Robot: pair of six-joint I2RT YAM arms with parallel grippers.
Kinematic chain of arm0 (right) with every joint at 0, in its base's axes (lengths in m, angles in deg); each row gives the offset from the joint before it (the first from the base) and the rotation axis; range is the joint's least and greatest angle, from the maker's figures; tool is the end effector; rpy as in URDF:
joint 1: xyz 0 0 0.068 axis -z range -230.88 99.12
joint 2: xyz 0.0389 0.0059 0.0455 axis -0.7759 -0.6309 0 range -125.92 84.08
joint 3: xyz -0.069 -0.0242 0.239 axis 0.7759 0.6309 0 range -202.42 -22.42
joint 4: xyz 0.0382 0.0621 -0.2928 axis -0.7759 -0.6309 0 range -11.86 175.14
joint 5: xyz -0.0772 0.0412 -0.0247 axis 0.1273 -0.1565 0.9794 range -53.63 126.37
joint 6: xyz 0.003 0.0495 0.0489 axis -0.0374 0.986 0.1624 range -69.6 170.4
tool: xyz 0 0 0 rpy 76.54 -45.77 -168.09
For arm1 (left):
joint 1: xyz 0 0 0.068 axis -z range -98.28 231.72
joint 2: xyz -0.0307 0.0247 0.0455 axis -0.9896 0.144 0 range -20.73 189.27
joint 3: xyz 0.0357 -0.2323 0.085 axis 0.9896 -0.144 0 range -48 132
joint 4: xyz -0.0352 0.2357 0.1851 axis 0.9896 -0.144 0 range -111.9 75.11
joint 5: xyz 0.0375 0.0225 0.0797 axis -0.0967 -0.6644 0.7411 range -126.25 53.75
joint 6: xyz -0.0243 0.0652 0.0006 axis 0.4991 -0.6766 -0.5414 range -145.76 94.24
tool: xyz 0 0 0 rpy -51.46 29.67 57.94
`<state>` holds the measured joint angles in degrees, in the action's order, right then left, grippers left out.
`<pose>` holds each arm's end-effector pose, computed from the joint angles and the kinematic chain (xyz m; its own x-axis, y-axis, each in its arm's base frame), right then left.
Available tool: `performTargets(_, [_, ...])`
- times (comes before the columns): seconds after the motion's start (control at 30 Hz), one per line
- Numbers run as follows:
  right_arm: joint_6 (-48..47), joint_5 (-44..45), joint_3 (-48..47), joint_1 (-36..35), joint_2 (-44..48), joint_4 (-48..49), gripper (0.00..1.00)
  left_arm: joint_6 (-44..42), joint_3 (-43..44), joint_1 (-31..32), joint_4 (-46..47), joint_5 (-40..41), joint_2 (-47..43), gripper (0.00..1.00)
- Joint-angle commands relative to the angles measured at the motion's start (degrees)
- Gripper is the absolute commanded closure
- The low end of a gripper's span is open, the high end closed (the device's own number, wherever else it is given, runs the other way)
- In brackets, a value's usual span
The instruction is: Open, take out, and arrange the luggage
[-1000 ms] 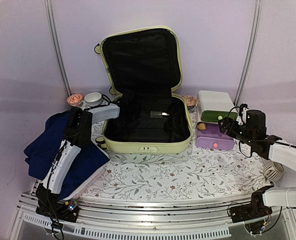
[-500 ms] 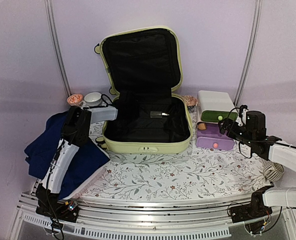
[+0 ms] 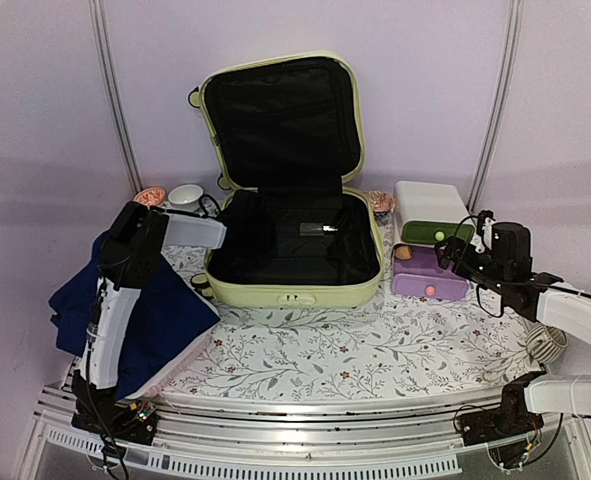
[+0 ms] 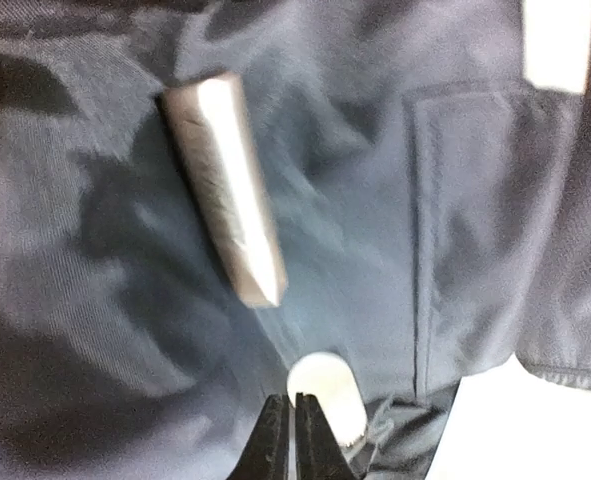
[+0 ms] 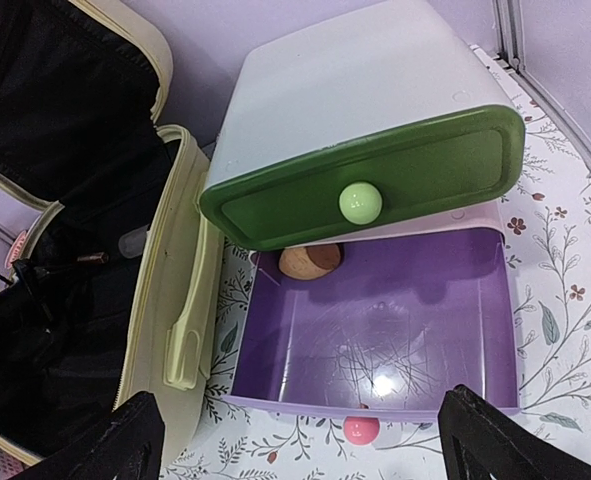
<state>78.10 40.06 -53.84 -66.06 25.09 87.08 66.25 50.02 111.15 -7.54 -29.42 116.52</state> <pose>0.2872 0.0741 0.1831 -0.4651 0.3546 -0.8112 0.0124 0.9188 0.3945 0.4978 -0.2730 0.0724 -0.3835 -0.9229 -0.0331 -0.4736 0.2273 -0.8509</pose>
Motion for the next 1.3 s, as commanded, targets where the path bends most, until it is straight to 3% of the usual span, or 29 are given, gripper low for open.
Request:
performTargets(0.0, [0.65,-0.79,0.83,0.3,1.96,0.47,0.02,-5.25,-2.6,1.58,-2.24,3.28,-7.54,0.91])
performTargets(0.07, [0.65,-0.75,1.03,0.28,2.47,0.2,0.02,-6.51,-3.03,1.32,-7.09,6.55,-9.42,0.79])
performTargets(0.13, [0.83,-0.9,1.5,0.32,2.93,0.36,0.02,-9.04,-2.51,0.64,-10.29,8.86,-10.45,0.75])
performTargets(0.23, [1.02,-1.43,2.0,0.28,3.33,0.57,0.02,-21.48,3.03,0.44,-14.39,10.49,-9.75,0.71])
performTargets(0.33, [0.83,-1.57,1.95,0.27,3.72,0.15,0.02,-41.09,8.33,1.88,-17.48,14.25,-8.54,0.7])
performTargets(0.43, [0.34,-1.43,2.04,0.32,4.49,-0.09,0.02,-64.37,9.47,2.58,-15.89,13.57,-8.58,0.61])
performTargets(0.5, [0.18,-1.72,2.15,0.26,4.87,-0.09,0.02,-80.0,9.85,2.58,-16.27,9.35,-8.63,0.5])
performTargets(0.6, [-0.01,-2.69,2.07,0.31,5.02,-0.04,0.02,-100.81,11.37,2.55,-22.59,1.57,-8.06,0.2])
performTargets(0.63, [-0.02,-3.2,2.01,0.33,5.02,0.06,0.02,-109.08,11.93,2.64,-24.7,0.96,-7.37,0.18])
performTargets(0.73, [-0.19,-4.04,1.63,0.31,4.84,-0.11,0.02,-121.9,15.34,2.23,-28.92,4.53,-3.87,0.17])
performTargets(0.9, [-0.16,-5.24,0.11,0.22,5.37,-2.38,0.02,-131.12,21.83,-1.6,-31.38,3.2,1.61,0.17])
performTargets(1.0, [-0.28,-5.35,0.05,0.31,6.34,-3.65,0.02,-139.92,26.34,-2.95,-37.53,-4.74,4.61,0.31])
performTargets(1.17, [-0.11,-6.25,-0.07,0.32,8.14,-5.04,0.02,-148.18,33.19,-3.14,-39.0,6.63,11.06,0.33])
performTargets(1.27, [0.1,-6.58,-0.55,0.28,8.76,-5.89,0.03,-150.21,35.5,-3.89,-38.63,6.72,13.02,0.32])
